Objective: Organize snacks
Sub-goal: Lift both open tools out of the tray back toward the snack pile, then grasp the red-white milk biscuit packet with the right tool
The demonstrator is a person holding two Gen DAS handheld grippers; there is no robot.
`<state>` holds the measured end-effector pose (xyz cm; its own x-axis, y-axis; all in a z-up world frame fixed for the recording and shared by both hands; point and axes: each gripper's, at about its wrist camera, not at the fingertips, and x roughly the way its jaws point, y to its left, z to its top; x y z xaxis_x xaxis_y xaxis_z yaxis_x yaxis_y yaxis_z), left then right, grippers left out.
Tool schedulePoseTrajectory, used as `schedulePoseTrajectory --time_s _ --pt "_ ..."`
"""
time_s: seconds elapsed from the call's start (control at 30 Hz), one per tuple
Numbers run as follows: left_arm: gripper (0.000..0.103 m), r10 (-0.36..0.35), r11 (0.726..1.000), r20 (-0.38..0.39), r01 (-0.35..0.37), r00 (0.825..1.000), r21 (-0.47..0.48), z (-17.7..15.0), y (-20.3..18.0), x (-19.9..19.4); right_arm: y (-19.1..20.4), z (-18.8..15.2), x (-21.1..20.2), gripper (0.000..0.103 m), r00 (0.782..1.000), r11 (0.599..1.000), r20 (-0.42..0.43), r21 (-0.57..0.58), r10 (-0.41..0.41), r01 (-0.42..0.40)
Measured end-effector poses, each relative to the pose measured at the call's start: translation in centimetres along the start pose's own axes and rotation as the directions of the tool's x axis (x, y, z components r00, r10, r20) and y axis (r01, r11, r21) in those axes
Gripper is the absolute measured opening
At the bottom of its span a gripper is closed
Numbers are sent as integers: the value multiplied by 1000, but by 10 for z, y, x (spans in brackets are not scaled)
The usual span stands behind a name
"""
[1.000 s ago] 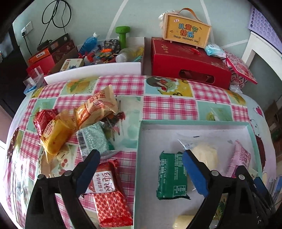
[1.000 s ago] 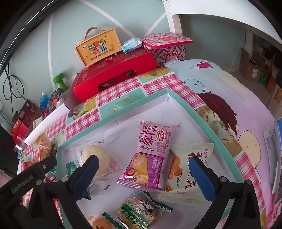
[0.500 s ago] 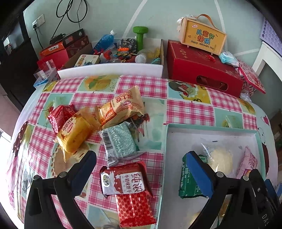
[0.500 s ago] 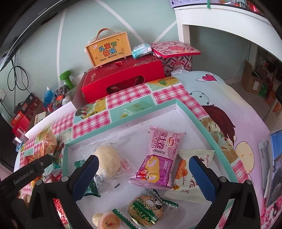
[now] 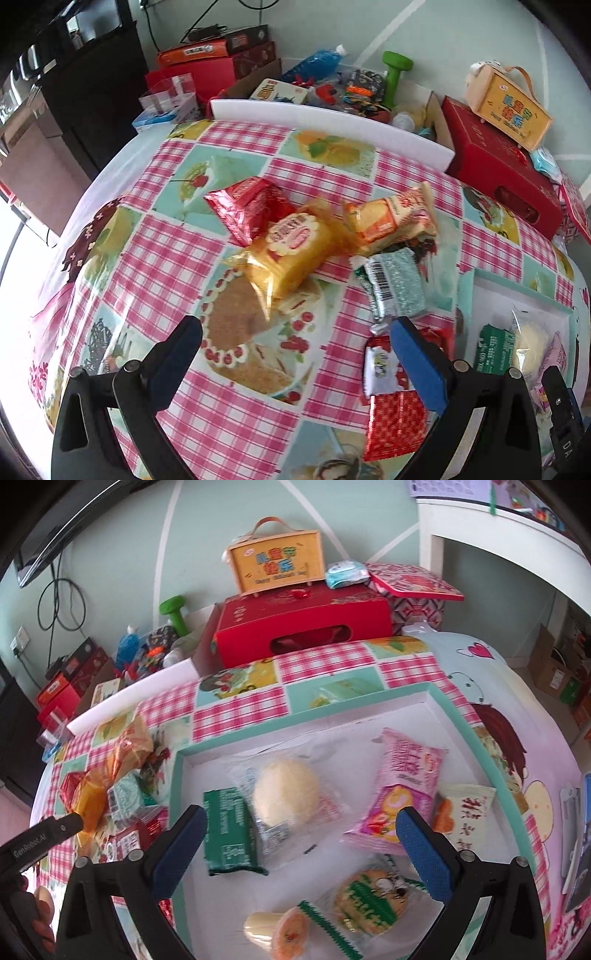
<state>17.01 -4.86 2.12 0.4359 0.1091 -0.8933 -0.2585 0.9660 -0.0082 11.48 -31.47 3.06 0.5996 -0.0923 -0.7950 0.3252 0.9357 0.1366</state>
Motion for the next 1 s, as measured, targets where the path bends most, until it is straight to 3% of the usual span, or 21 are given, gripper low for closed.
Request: schedulePoseTrajectory --time_s 0.2,0.37,0.7,0.87,1.0 --pt "101 22 995 -21 -24 1000 -96 -1 43 4 43 -9 3 103 998 995 -29 -76 57 -59" --pt "101 29 993 -40 -33 999 -114 -5 59 8 77 -19 12 103 992 986 -76 -125 99 -108" --pt "101 50 985 -107 -66 993 -158 -22 85 25 137 -40 23 103 986 955 -123 -263 110 -139" --pt "101 41 974 -128 -69 991 -218 -22 103 32 151 -46 27 103 988 940 -118 -314 100 -133" --pt "101 26 976 -138 -55 990 -212 -22 103 35 160 -52 29 103 984 928 -133 -338 121 -160"
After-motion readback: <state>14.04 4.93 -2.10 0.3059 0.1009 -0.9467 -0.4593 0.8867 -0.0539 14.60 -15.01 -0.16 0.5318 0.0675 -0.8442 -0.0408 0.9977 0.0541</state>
